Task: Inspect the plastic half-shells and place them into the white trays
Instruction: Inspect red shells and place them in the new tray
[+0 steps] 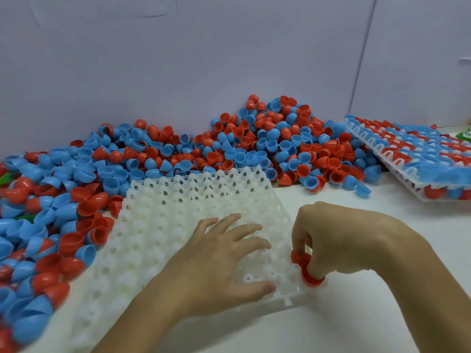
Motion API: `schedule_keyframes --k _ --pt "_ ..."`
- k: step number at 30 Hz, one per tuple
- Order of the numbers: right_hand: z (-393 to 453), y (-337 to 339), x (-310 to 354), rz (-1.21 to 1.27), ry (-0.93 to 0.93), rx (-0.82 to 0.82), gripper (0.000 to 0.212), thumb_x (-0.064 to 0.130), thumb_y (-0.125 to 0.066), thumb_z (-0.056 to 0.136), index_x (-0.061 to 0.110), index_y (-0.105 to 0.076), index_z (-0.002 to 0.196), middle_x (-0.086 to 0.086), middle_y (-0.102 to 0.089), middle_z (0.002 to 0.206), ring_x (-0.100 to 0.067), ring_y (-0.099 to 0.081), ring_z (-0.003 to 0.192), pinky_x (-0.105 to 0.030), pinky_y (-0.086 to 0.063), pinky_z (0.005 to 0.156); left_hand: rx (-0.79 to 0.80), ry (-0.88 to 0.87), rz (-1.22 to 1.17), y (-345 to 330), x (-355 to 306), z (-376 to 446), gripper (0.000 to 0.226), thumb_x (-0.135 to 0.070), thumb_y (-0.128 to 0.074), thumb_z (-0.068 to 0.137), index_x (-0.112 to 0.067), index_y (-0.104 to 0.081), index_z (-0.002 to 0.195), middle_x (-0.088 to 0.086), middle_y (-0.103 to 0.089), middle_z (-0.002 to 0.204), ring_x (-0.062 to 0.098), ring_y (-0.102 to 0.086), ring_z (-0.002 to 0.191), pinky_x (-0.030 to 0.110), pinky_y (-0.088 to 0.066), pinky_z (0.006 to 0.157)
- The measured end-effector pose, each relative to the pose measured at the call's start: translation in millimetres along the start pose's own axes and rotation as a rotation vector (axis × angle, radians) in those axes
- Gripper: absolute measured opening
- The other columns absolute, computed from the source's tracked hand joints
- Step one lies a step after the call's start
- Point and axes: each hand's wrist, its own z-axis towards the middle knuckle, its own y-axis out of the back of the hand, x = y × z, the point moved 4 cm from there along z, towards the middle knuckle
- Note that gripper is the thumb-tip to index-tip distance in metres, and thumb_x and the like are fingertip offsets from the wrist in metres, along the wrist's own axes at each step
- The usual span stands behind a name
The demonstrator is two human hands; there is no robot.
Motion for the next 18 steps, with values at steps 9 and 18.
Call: schedule_keyframes --k 9,18 --pt "-10 21 -24 0.140 0.131 -0.033 0.017 0.050 -0.073 0.081 0.054 -0.069 0.098 0.032 -0.063 0.085 0.008 -0.060 0.085 -0.019 -0.049 0.066 -0.006 -0.002 -0.051 -2 1 0 0.068 -0.088 -0.035 0.078 -0.056 -0.031 0.139 -0.039 -0.008 0.156 -0.012 0.019 0.142 0.028 0.013 0.117" --pt "82 40 -52 0.392 0.023 -0.711 0.027 0.014 -0.060 0.096 0.018 -0.065 0.123 0.003 -0.066 0.098 -0.004 -0.059 0.081 -0.014 -0.042 0.068 -0.016 -0.006 -0.076 -1 0 -1 0.067 -0.085 -0.040 0.081 -0.054 -0.034 0.140 -0.037 -0.010 0.157 -0.013 0.017 0.141 0.030 0.008 0.119"
